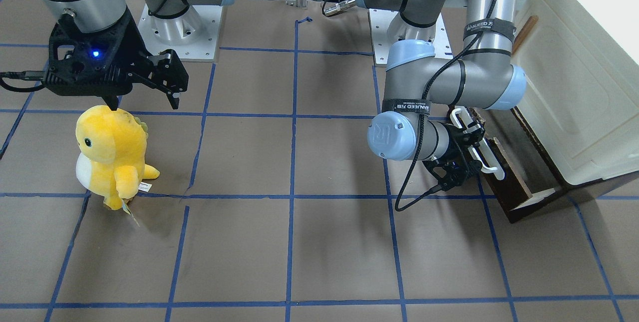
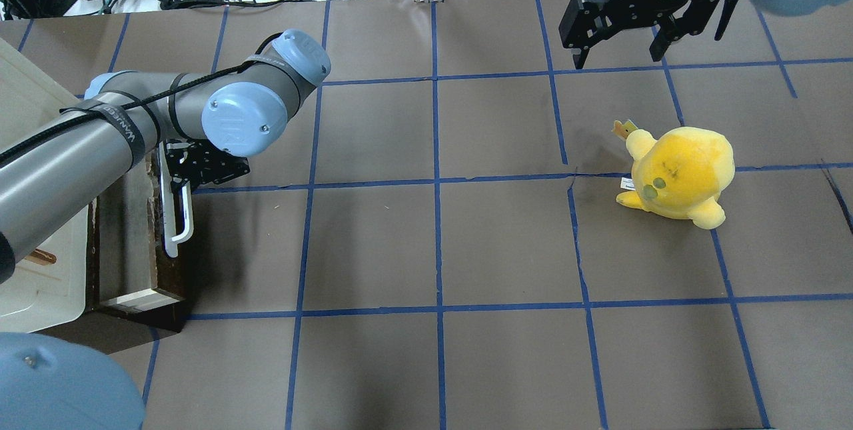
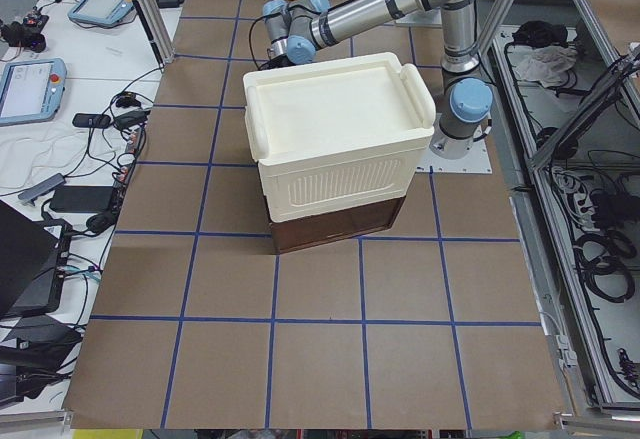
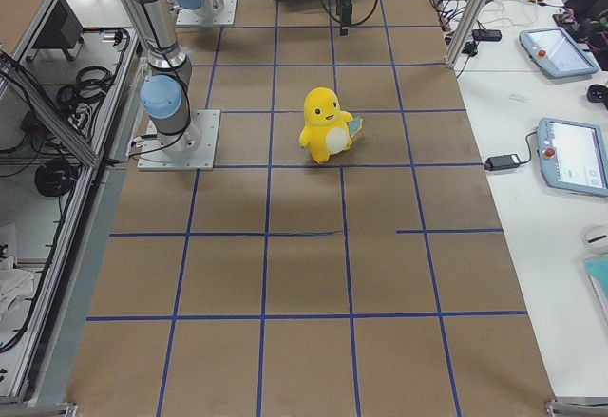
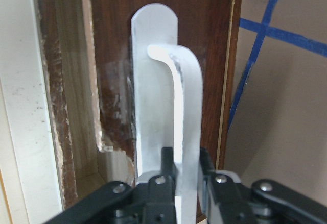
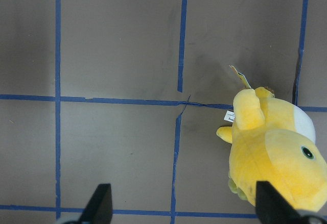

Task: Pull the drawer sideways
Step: 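Pull the drawer out away from the cabinet with the left gripper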

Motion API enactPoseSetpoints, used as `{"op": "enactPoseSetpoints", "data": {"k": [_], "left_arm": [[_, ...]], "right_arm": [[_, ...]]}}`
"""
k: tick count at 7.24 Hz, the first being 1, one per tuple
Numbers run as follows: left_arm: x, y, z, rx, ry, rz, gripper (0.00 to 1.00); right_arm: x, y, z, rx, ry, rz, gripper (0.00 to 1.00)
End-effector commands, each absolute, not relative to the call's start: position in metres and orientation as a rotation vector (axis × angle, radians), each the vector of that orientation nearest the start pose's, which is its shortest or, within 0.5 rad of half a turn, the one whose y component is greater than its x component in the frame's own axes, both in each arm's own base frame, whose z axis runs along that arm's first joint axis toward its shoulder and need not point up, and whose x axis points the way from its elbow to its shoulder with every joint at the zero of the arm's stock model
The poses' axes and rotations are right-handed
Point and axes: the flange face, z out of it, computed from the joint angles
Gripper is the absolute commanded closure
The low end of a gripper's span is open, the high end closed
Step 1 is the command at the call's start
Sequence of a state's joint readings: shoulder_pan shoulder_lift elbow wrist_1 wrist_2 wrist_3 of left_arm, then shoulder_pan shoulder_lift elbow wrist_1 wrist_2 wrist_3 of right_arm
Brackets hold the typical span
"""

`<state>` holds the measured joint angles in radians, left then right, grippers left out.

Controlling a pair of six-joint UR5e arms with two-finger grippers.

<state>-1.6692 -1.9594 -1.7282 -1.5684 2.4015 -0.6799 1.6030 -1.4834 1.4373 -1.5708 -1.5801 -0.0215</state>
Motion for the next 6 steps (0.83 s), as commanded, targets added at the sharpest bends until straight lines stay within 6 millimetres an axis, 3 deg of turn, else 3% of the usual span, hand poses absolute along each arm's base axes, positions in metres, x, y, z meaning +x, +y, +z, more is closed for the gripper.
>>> {"op": "enactPoseSetpoints", "data": {"k": [1,6], "left_arm": [[-0.124,-0.542,0.243,-0.363,2.164,0.184,0.75],[-0.139,-0.548,0.241,-0.350,2.177,0.176,0.72]], "right_arm": [[0.149,-0.529,0.509,-0.084,3.150,-0.073,0.00],[0.149,-0.529,0.509,-0.084,3.150,-0.073,0.00]]}}
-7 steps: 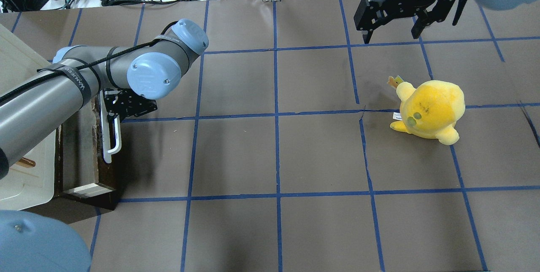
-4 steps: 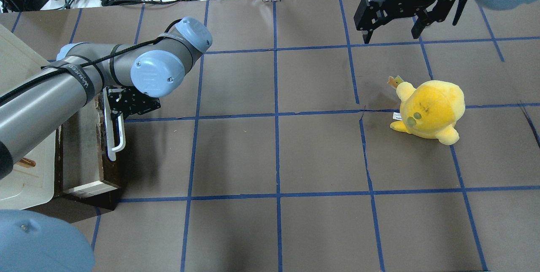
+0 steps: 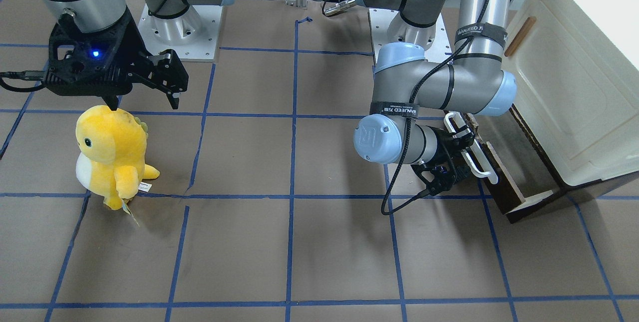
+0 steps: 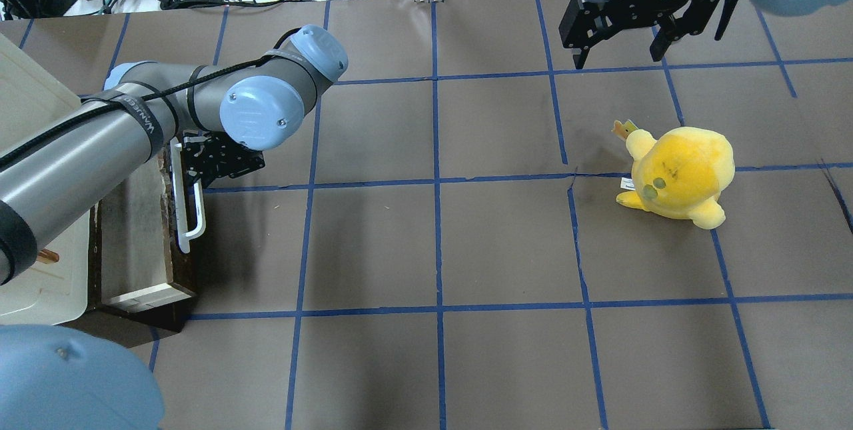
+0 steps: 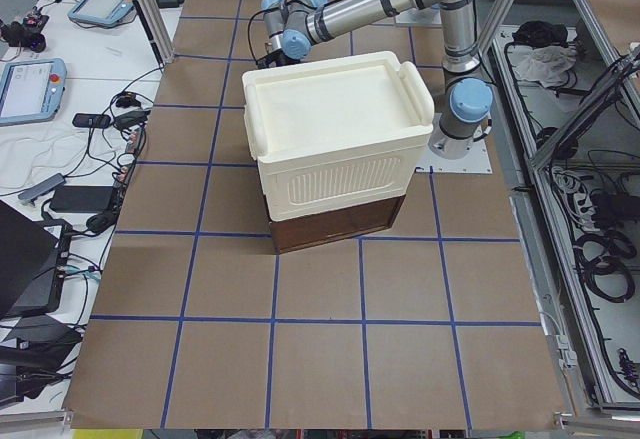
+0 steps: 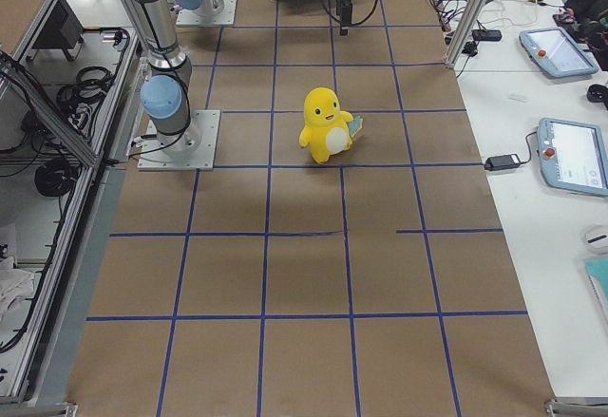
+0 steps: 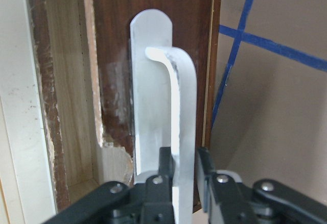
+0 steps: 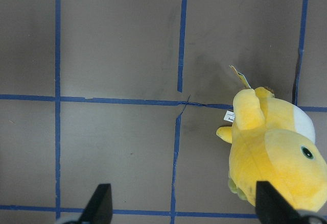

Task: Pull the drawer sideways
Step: 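Pull the drawer out away from the cabinet with the left gripper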

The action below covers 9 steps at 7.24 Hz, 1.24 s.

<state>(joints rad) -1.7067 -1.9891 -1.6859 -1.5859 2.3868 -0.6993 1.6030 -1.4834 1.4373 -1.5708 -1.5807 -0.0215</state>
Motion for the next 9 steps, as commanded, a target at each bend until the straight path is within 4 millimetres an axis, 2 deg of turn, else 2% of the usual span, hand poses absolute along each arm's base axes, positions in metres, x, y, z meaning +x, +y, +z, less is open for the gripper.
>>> {"op": "enactPoseSetpoints", "data": {"k": [1,7,8,9], "left_arm": [[-0.141,-0.548,0.240,-0.344,2.176,0.177,0.73],[-0.144,-0.547,0.251,-0.327,2.170,0.196,0.74],[-0.144,-0.547,0.252,-0.327,2.170,0.196,0.76],[-0.144,-0.546,0.253,-0.326,2.170,0.200,0.86]], "right_arm": [[0.149,-0.529,0.509,-0.084,3.149,-0.073,0.00],[0.149,-0.529,0.509,-0.084,3.149,-0.073,0.00],[0.149,-0.529,0.509,-0.084,3.149,-0.073,0.00],[0.149,-0.529,0.509,-0.084,3.150,-0.073,0.00]]}}
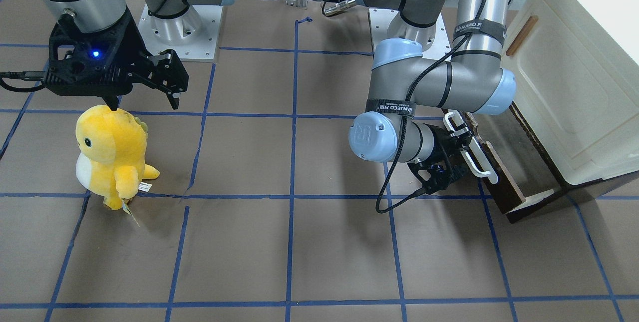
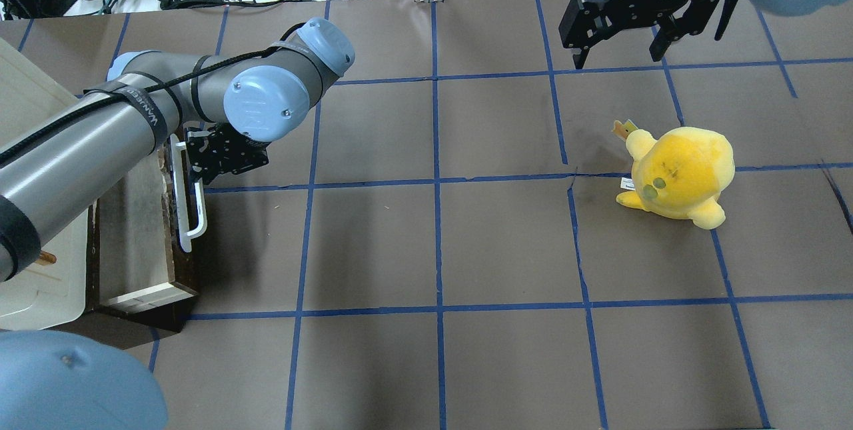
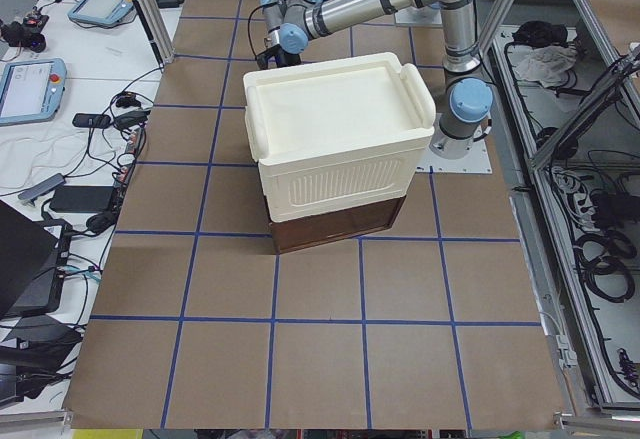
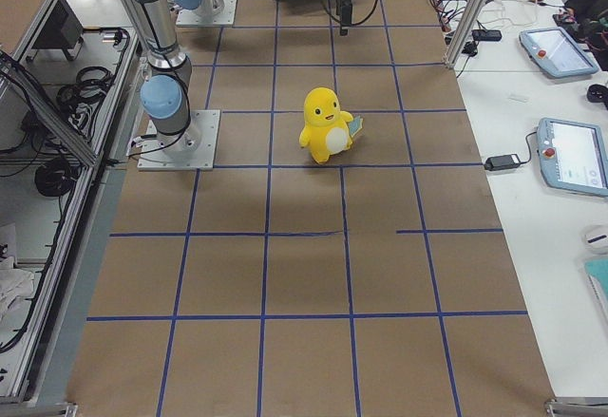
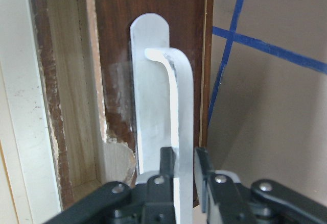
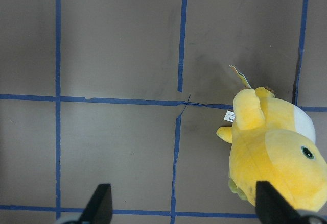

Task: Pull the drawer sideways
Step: 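Pull the drawer out away from the cabinet with the left gripper, then keep pulling the drawer slowly outward with the left gripper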

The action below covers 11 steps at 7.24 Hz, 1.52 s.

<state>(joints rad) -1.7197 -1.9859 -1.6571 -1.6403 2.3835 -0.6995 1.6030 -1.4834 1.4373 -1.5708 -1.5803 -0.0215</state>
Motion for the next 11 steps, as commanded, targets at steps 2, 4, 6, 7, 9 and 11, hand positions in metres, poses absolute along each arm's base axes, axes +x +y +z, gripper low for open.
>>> {"op": "enactPoseSetpoints", "data": {"k": [2,4,6,7,9,11], "left_arm": [[-0.144,-0.546,0.253,-0.325,2.169,0.204,0.99],[-0.144,-0.548,0.253,-0.322,2.168,0.201,0.89],[-0.144,-0.550,0.254,-0.323,2.169,0.195,0.36],[-0.144,-0.550,0.252,-0.323,2.170,0.196,0.21],[-0.142,-0.550,0.245,-0.318,2.163,0.206,0.19],[-0.140,-0.552,0.239,-0.329,2.166,0.209,0.32]], "right_arm": [[0.149,-0.529,0.509,-0.084,3.149,-0.073,0.00],[0.149,-0.529,0.509,-0.084,3.150,-0.073,0.00],[0.149,-0.529,0.509,-0.084,3.150,-0.073,0.00],[0.149,-0.529,0.509,-0.084,3.149,-0.073,0.00],[0.149,-0.529,0.509,-0.084,3.149,-0.073,0.00],[0.149,-0.529,0.509,-0.084,3.150,-0.073,0.00]]}}
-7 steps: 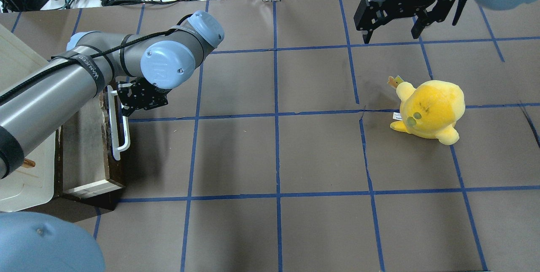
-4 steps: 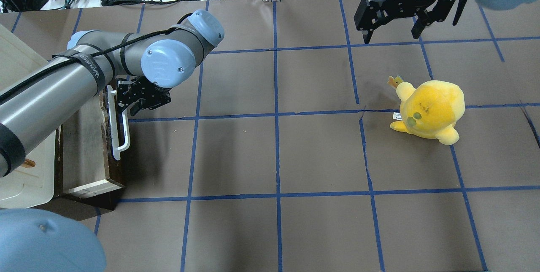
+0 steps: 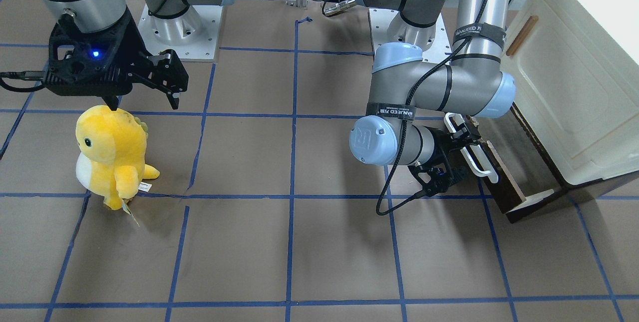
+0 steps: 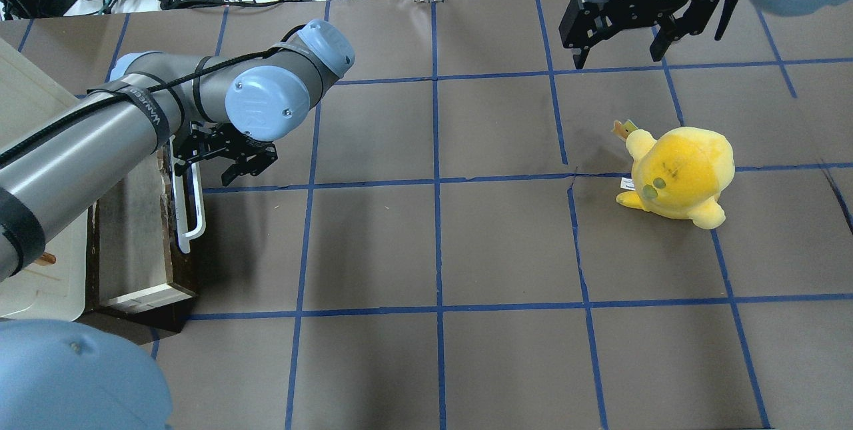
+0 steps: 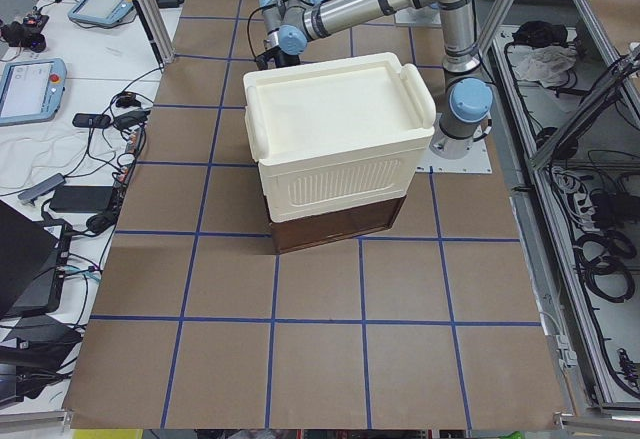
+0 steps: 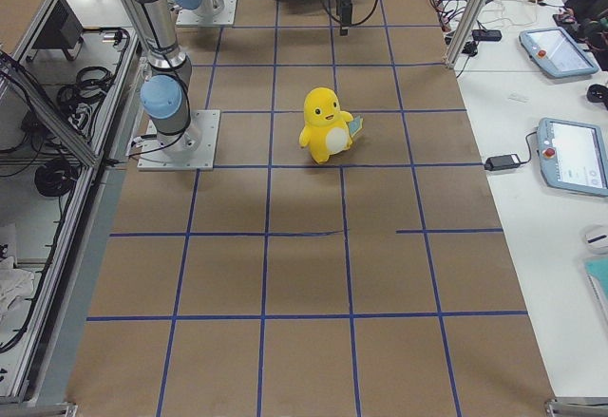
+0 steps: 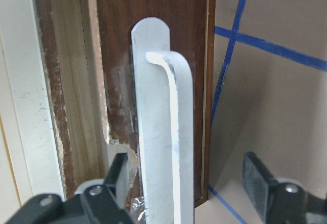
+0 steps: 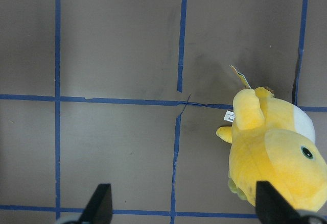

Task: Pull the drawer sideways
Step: 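Keep pulling the drawer slowly outward with the left gripper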

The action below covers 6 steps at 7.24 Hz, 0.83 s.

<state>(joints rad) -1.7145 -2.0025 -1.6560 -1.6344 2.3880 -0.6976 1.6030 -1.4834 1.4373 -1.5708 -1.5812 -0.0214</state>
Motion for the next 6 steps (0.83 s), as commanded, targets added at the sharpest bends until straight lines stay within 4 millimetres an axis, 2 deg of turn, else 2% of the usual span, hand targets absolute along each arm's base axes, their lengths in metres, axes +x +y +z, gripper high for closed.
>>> {"op": "enactPoseSetpoints", "data": {"k": [1,2,4,6], "left_arm": [[-0.140,-0.552,0.238,-0.326,2.164,0.210,0.40],[-0.138,-0.552,0.238,-0.319,2.163,0.214,0.44],[-0.129,-0.553,0.238,-0.331,2.161,0.225,0.47],[-0.129,-0.554,0.238,-0.347,2.167,0.227,0.47]], "right_arm": [[0.149,-0.529,0.509,-0.087,3.150,-0.073,0.00],[0.149,-0.529,0.509,-0.084,3.150,-0.073,0.00],[0.149,-0.529,0.509,-0.084,3.150,-0.073,0.00],[0.149,-0.529,0.509,-0.084,3.149,-0.073,0.00]]}}
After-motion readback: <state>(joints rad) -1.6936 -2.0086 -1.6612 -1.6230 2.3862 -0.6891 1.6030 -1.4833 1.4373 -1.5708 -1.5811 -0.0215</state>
